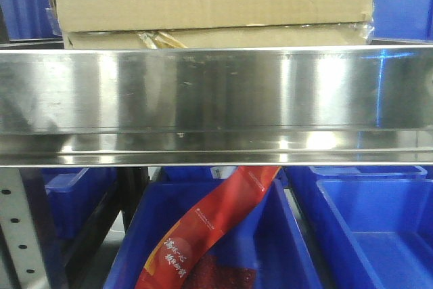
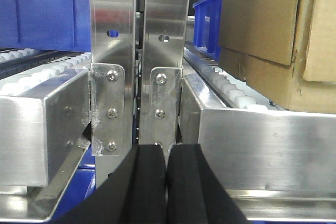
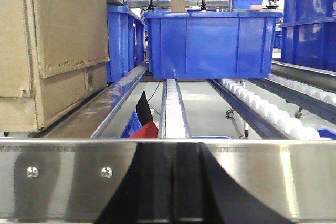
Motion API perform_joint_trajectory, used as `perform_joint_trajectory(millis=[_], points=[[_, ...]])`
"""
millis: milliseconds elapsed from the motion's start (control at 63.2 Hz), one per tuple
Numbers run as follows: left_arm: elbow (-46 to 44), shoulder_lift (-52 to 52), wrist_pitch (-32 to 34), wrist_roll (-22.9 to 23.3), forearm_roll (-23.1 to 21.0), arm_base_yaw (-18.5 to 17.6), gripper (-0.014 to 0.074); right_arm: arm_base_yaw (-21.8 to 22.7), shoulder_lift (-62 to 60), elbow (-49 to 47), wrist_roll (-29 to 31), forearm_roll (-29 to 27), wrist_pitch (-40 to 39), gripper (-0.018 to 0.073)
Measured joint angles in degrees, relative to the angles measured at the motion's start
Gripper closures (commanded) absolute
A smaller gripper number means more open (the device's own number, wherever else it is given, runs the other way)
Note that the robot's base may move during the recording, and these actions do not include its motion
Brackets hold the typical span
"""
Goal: Grab carton from right shelf to conveyor
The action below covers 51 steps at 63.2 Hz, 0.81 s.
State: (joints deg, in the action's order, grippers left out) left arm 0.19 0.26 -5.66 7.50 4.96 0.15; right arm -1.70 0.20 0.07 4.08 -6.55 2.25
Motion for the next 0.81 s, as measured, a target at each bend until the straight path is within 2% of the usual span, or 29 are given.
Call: perform_joint_trajectory(millis=[806], points=[[0.0, 0.0, 1.1, 0.0, 0.0, 0.0, 0.0596, 0.0, 0.0, 0.0, 0.0, 0.0, -1.0, 0.0634]])
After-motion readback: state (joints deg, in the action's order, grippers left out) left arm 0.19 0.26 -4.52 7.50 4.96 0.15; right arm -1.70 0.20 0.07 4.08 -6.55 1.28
